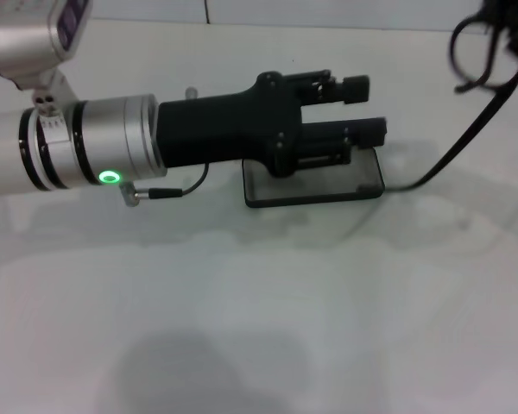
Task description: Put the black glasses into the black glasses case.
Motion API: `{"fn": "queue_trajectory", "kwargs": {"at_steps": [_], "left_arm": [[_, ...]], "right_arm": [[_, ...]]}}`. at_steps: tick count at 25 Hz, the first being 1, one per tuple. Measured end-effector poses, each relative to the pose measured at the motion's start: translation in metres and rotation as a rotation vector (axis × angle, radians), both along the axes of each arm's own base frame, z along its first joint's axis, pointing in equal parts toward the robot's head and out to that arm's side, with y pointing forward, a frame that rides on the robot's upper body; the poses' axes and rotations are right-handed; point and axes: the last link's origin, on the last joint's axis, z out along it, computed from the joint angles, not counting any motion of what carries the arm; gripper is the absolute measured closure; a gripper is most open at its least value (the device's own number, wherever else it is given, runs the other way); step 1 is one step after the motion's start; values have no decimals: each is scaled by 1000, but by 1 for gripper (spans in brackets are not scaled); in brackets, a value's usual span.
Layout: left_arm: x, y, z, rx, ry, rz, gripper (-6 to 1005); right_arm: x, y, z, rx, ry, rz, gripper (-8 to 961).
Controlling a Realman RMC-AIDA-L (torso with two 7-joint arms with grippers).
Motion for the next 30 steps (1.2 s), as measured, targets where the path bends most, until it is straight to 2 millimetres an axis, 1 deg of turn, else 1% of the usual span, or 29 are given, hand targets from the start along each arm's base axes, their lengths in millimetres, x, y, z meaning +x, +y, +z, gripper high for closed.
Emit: {"fn": "queue_trajectory", "kwargs": {"at_steps": [3,7,8,10,11,12,13,14,17,22,26,30], "left_arm": [[-4,0,-10,4,62,0,363],[3,-4,-28,-30,120,-41,363],[8,-6,-33,-42,129,-62,363],[16,-9,-42,-70,150,-105,363],[20,-12,-46,-89,162,-132,363],[24,-14,-50,-107,170,-154,363],[28,-16,-53,-120,173,-171,363],[31,-16,-54,-126,170,-181,363],[38,-16,-53,-125,143,-187,363],[38,-10,-44,-98,97,-149,363],[34,-8,-41,-97,97,-130,363],[31,-7,-38,-91,102,-128,363]], "right_arm": [[1,-8,10,35,127,16,859],[-4,-9,10,38,193,33,859],[-5,-7,9,33,199,29,859],[-10,3,1,26,207,3,859],[-10,3,1,26,207,3,859],[-12,9,-4,22,204,-13,859],[-15,19,-15,5,182,-45,859],[-16,25,-25,-10,142,-70,859],[-18,29,-42,-38,65,-87,860],[-14,22,-60,-98,-28,-73,860],[-4,13,-68,-126,-81,-79,860],[1,10,-68,-137,-95,-90,861]]}}
